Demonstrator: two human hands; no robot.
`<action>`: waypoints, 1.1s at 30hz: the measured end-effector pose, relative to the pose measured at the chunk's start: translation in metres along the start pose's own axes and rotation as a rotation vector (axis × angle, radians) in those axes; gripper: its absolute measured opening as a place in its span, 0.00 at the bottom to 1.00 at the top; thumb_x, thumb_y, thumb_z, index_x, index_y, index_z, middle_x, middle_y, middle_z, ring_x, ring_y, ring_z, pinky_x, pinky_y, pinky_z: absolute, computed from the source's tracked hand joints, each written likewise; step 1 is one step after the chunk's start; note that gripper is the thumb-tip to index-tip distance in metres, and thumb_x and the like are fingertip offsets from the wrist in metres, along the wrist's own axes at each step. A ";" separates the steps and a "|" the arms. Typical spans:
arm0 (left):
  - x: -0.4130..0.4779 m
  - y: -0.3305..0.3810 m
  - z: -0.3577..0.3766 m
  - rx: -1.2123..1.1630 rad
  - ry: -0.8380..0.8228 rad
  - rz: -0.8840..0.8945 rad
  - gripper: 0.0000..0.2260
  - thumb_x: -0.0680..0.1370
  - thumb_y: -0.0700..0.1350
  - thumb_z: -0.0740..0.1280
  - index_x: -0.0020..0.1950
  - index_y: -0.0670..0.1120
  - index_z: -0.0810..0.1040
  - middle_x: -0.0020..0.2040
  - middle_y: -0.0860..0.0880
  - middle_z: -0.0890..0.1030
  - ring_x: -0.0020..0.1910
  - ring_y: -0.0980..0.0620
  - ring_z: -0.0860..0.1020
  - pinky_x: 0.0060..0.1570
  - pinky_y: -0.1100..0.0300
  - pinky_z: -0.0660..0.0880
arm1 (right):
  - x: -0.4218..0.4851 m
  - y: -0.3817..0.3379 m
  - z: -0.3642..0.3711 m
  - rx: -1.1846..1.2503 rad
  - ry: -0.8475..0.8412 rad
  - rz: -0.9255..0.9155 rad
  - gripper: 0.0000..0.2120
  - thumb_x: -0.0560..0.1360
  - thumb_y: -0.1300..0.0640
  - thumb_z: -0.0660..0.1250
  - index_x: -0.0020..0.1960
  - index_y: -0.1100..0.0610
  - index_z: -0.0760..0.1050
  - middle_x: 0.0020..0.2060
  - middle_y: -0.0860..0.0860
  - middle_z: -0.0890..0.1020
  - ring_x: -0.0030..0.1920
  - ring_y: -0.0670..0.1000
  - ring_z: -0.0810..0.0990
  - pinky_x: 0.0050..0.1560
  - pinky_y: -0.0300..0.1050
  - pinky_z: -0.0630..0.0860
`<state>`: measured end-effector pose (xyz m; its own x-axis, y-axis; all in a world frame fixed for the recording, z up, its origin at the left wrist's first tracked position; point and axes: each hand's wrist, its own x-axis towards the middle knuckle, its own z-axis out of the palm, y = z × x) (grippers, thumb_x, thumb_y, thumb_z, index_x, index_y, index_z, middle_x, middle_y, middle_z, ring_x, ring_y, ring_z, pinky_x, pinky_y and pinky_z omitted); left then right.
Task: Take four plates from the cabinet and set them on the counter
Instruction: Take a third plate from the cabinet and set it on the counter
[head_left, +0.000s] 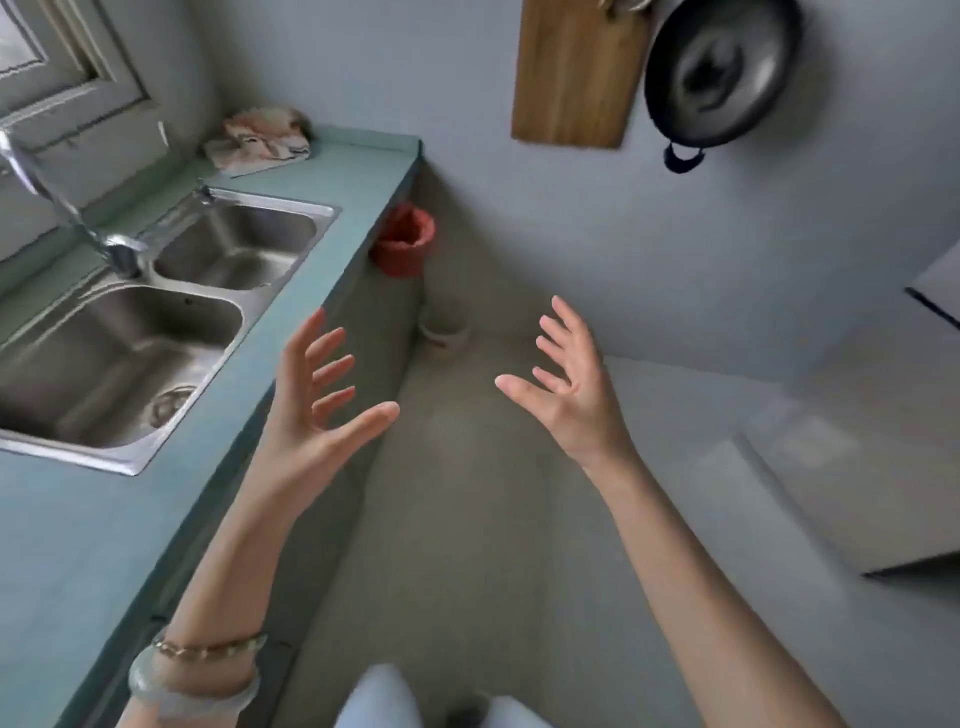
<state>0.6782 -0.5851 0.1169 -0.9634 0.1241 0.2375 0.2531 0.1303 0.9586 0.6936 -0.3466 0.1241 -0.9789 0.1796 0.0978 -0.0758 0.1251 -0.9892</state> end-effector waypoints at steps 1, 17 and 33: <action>0.009 0.002 0.020 0.005 -0.055 0.009 0.42 0.62 0.56 0.76 0.72 0.65 0.59 0.70 0.57 0.69 0.66 0.59 0.72 0.64 0.52 0.72 | -0.002 0.003 -0.022 -0.003 0.054 0.006 0.41 0.68 0.61 0.76 0.74 0.45 0.59 0.71 0.48 0.67 0.69 0.44 0.68 0.68 0.47 0.70; 0.112 0.026 0.395 -0.231 -0.881 0.146 0.41 0.62 0.54 0.76 0.70 0.66 0.59 0.70 0.56 0.68 0.66 0.58 0.72 0.60 0.57 0.71 | -0.055 0.048 -0.315 -0.109 0.906 0.112 0.41 0.68 0.62 0.76 0.73 0.47 0.59 0.68 0.46 0.69 0.70 0.42 0.66 0.67 0.44 0.68; 0.087 0.068 0.710 -0.319 -1.466 0.208 0.42 0.64 0.54 0.77 0.73 0.63 0.58 0.70 0.55 0.68 0.66 0.58 0.72 0.60 0.56 0.73 | -0.131 0.072 -0.512 -0.236 1.444 0.287 0.40 0.69 0.53 0.74 0.75 0.46 0.56 0.73 0.47 0.65 0.71 0.45 0.65 0.69 0.47 0.68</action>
<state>0.6738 0.1332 0.0917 0.0716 0.9789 0.1916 0.1554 -0.2007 0.9672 0.9132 0.1381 0.0954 0.0846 0.9941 0.0678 0.2518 0.0445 -0.9668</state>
